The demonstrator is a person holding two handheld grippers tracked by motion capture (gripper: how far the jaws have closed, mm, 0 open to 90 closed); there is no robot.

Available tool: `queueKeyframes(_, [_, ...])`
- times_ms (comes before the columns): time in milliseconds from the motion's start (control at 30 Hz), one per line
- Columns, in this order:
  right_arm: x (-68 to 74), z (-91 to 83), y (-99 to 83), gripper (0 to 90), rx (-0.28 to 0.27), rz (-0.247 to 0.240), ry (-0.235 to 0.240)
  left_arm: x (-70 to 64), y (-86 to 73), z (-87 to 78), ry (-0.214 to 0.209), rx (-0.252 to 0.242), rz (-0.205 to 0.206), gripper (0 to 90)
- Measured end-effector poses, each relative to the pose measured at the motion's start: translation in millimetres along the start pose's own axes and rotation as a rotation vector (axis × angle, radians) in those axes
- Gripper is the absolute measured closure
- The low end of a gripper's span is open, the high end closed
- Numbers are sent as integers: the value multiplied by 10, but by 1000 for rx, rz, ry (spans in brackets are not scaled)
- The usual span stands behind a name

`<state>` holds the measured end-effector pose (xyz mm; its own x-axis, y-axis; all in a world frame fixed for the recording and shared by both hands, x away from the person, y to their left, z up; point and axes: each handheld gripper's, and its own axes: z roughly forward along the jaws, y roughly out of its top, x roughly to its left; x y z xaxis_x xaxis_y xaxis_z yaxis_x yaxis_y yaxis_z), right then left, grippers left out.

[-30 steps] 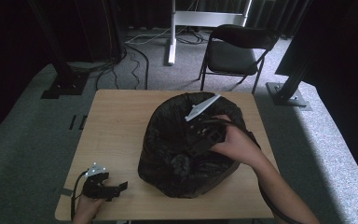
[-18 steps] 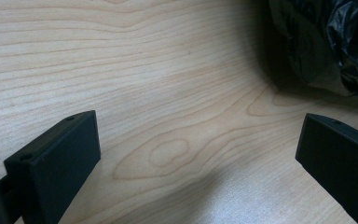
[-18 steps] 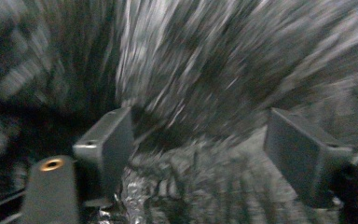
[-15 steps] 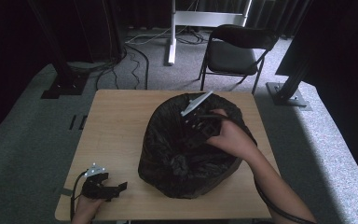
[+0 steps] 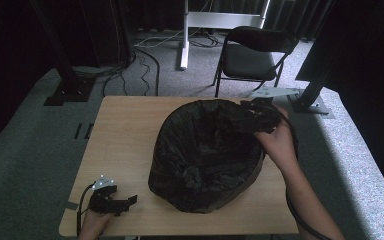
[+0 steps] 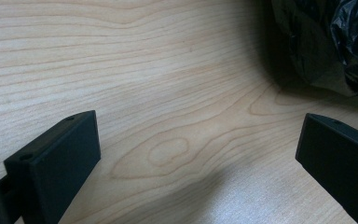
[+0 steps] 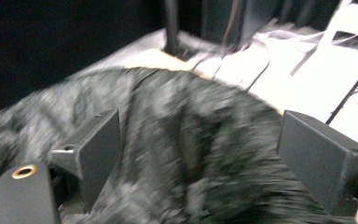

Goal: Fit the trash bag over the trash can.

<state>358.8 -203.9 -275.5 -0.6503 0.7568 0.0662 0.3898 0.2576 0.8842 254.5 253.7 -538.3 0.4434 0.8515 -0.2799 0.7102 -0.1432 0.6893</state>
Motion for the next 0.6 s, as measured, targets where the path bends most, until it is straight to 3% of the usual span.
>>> queueKeyframes(133, [-181, -79, -80, 133, -45, -4, -121, 2, -1, -4, 2, 0, -3, 0])
queueKeyframes(400, [-590, -190, -369, 127, -113, 76, -283, 7, -6, -15, -2, -7, -11, 0])
queueKeyframes(600, [-762, -272, -618, 127, -118, 121, -383, 25, -27, -21, 0, -6, -18, 0])
